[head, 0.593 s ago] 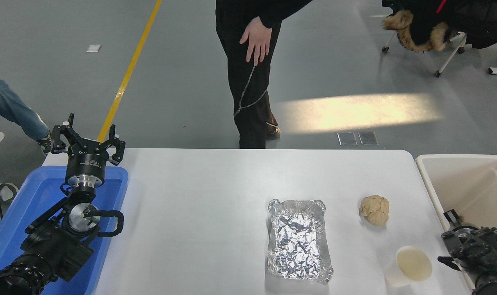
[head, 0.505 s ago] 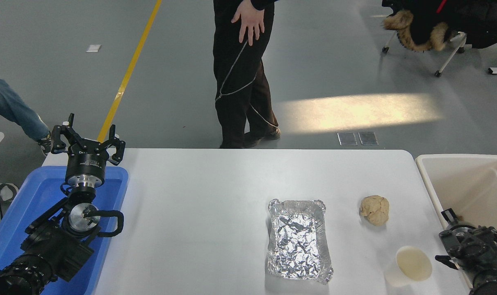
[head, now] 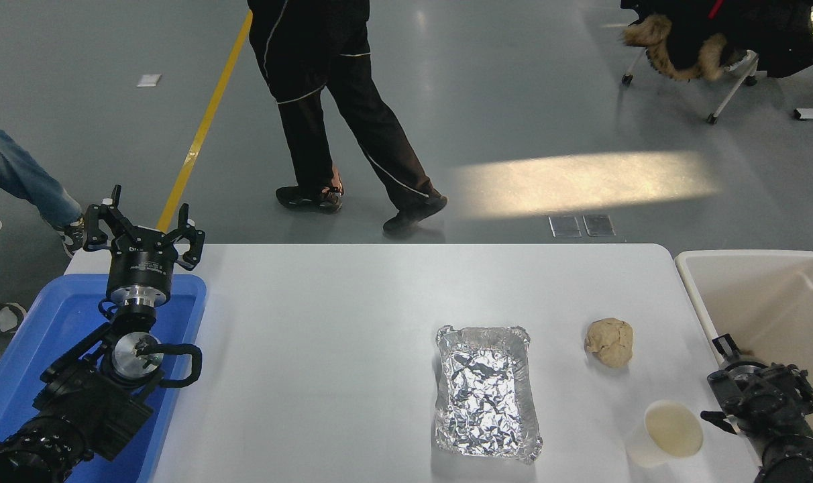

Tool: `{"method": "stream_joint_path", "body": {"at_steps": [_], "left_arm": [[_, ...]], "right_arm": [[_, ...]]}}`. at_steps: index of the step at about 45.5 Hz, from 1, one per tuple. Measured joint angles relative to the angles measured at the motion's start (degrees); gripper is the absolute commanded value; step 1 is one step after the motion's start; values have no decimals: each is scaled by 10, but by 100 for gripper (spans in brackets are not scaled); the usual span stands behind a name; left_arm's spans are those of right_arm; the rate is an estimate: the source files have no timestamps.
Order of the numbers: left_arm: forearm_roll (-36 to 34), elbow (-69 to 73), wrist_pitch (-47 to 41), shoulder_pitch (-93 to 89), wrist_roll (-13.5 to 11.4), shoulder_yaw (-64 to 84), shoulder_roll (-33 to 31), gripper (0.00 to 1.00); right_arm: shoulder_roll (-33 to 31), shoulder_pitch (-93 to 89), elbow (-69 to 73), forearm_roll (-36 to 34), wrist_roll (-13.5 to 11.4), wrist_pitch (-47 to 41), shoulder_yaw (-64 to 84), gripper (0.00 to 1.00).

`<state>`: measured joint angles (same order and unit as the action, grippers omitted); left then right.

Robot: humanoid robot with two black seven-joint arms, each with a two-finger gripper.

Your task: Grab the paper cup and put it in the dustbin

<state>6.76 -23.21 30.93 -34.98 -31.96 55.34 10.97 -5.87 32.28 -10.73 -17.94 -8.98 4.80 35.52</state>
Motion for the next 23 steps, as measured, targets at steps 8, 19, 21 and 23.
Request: {"method": "stream_joint_path", "body": {"at_steps": [8,19,21,23], "left_arm": [[0,0,0,0,0,0,0,99],[1,0,0,0,-1,0,0,99],[1,0,0,0,-1,0,0,99],[1,0,0,0,-1,0,0,99]], "right_arm": [[-8,4,-5,3,0,8,2,91],[-46,8,-12,5,3,12,23,100],[-57,12,-13,5,4,10,26,100],[-67,16,-12,6,4,7,29,100]]}}
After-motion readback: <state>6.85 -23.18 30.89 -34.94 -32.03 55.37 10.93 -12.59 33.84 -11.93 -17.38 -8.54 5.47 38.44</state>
